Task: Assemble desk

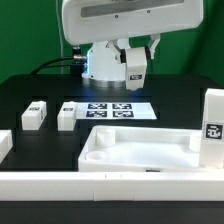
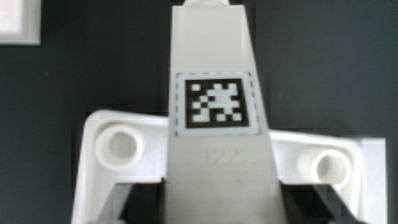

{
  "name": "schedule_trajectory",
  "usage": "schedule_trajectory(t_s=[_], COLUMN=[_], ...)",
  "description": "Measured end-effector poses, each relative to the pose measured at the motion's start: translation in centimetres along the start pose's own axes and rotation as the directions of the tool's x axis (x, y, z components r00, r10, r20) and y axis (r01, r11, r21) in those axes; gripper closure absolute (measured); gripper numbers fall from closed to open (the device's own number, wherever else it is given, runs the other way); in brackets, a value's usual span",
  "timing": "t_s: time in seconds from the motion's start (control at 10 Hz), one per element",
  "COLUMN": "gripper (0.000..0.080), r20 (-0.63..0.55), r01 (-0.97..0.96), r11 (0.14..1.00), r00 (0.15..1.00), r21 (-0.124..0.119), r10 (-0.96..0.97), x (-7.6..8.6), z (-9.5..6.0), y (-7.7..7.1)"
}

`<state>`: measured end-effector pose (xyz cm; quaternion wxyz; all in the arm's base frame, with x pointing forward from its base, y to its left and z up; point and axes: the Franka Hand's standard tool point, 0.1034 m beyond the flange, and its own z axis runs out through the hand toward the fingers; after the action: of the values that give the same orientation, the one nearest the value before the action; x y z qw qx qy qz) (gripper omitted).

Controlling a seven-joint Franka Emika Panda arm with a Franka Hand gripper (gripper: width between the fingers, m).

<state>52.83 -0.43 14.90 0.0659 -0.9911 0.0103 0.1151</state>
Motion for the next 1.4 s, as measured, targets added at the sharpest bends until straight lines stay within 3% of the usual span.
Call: schedule_trajectory(t_s=[0.1,0.2,0.3,0.4,0.5,0.6,0.8,1.0,1.1,1.2,1.4], gripper=[0.0509,0.0509,0.0509,0.0509,0.0509,0.0509,0.0509,0.0509,0.0509,0.0509,0.0509], r20=[-0.056,-0.079,-0.144,-0.205,-0.252,-0.342,-0.42,-0.552,-0.631,-0.657,-0.683], r01=[0.004,0.017,0.028,0.043,0.063,0.064,0.043,0.021,0.006,0.007,0.001], r11=[1.0,1.0,0.999,0.997,0.996,0.997,0.999,0.999,0.995,0.993,0.99], r00=[0.998,0.997,0.989,0.978,0.967,0.939,0.907,0.833,0.773,0.749,0.724], r21=[-0.009,-0.004,0.025,0.063,0.064,0.05,0.012,-0.046,-0.097,-0.12,-0.144], r10=[-0.004,-0.017,-0.024,-0.03,-0.045,-0.044,-0.034,-0.043,-0.066,-0.085,-0.1], x=[0.3,1.3,3.4,4.8,5.8,6.8,6.2,7.1,7.3,7.6,8.7], z=[0.0,-0.3,-2.8,-4.3,-5.7,-6.8,-5.8,-6.3,-6.5,-6.1,-6.2], y=[0.3,0.7,1.1,1.5,2.2,3.0,3.4,4.7,5.8,6.7,7.7])
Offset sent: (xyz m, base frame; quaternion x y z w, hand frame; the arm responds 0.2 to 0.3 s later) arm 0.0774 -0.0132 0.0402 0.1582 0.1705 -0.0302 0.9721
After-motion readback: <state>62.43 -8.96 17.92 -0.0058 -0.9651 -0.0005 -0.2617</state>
